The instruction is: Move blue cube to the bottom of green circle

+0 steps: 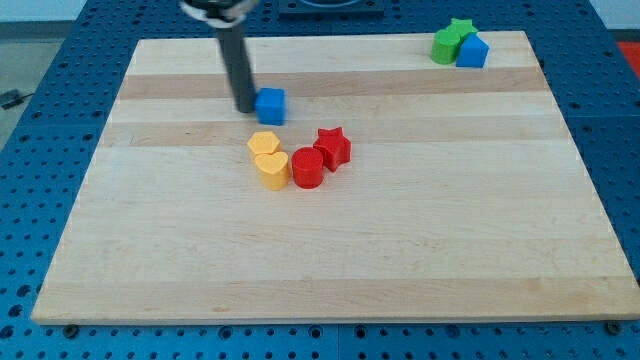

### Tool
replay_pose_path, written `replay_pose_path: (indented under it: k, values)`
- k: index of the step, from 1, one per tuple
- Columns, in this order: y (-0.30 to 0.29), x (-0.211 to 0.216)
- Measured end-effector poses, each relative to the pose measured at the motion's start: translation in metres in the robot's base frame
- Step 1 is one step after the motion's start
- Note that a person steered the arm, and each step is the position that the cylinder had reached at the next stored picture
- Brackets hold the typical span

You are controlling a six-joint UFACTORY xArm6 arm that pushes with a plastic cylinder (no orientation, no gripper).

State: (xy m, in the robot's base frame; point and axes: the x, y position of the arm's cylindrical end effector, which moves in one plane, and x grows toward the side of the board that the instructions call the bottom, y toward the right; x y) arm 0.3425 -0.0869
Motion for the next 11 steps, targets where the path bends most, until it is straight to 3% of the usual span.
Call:
replay_pose_path:
  k: [2,4,6,7,9,11]
  values:
    - [0.112,0.012]
    - [0.082,0.032]
    - [0.168,0.054]
    - [0.183,0.054]
    - [0.110,0.057]
    - [0.140,0.027]
